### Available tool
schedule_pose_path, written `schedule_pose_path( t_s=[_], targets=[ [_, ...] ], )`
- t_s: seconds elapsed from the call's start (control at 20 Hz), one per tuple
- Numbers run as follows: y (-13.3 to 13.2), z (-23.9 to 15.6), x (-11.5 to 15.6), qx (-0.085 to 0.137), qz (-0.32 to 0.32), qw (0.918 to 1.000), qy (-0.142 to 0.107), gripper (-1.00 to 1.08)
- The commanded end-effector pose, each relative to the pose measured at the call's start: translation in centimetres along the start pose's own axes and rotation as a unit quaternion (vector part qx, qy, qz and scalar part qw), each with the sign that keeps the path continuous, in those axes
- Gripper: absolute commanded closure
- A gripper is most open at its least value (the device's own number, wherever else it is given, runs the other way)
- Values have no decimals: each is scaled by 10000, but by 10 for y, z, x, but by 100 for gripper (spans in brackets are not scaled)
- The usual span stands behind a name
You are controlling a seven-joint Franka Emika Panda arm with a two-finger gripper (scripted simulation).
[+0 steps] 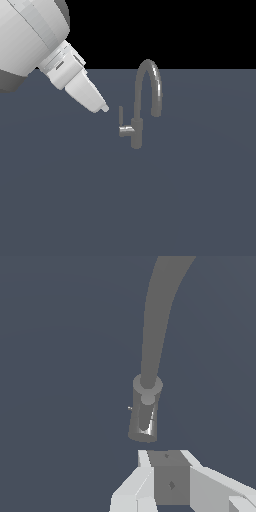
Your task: Turn on the faucet by rotating a designated handle.
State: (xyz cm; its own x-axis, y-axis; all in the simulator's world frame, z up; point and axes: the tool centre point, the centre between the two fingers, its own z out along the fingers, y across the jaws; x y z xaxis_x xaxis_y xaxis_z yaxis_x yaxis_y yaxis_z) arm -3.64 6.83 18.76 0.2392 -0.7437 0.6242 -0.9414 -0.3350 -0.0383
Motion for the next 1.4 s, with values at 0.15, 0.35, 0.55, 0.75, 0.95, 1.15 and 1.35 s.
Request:
schedule_pose_path(
  t_s=[0.15, 0.35, 0.55, 0.75, 0.95, 1.15, 1.35],
  targets=[
    [-15, 23, 4, -146, 369, 9990, 220, 108],
    [-26, 38, 10, -241, 636, 9969, 385, 108],
    [-35, 50, 16, -316, 861, 9944, 526, 108],
    [-41, 57, 21, -364, 1014, 9922, 623, 108],
    [-43, 60, 24, -384, 1087, 9911, 671, 108],
    [-44, 60, 24, -386, 1094, 9909, 676, 108],
    [-39, 58, 25, -386, 1092, 9910, 674, 108]
  ],
)
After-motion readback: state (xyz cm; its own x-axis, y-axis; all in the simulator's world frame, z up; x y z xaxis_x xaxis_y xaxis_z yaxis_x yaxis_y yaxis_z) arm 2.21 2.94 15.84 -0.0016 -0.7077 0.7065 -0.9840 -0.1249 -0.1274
